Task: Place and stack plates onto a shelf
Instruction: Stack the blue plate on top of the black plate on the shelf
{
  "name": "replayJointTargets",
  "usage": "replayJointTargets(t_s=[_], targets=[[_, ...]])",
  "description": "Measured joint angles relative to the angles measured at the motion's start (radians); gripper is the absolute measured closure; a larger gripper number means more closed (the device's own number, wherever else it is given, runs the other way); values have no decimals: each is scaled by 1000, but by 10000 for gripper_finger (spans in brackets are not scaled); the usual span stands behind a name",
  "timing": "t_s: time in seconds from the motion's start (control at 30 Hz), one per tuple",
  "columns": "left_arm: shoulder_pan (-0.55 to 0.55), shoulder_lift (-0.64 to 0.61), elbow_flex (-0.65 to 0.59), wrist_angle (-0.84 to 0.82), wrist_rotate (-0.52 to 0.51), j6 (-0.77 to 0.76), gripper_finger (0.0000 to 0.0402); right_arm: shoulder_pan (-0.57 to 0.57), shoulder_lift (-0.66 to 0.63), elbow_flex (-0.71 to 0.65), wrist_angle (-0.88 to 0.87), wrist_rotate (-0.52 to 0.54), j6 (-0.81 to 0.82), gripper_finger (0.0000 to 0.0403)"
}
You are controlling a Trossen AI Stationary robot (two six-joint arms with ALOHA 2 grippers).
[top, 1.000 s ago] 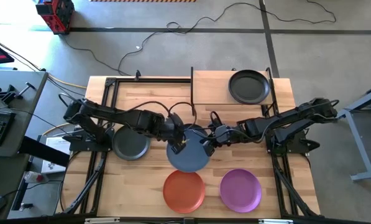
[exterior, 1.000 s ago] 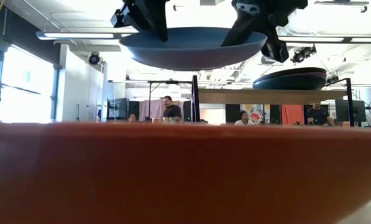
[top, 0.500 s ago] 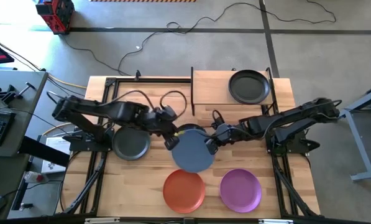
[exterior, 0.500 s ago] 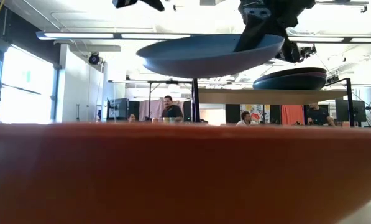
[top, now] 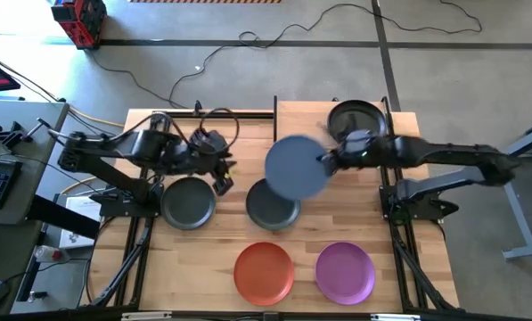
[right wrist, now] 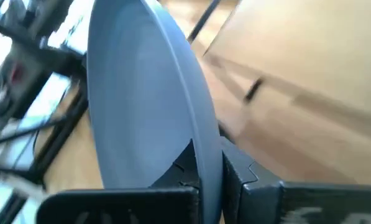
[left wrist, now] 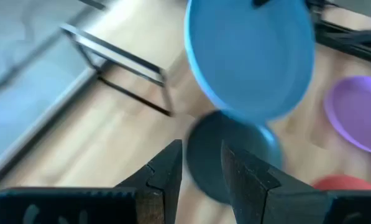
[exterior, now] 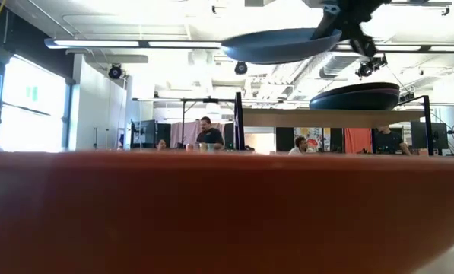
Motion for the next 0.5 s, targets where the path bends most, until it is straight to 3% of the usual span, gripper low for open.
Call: replayJointTargets(t_s=[0.23, 0.5], targets=[[73, -65, 0, -26, -91, 142, 300, -220, -201, 0, -105, 9, -17, 398], [191, -106, 0, -28, -96, 292, 300, -458, -383, 0, -228, 60, 4, 398]])
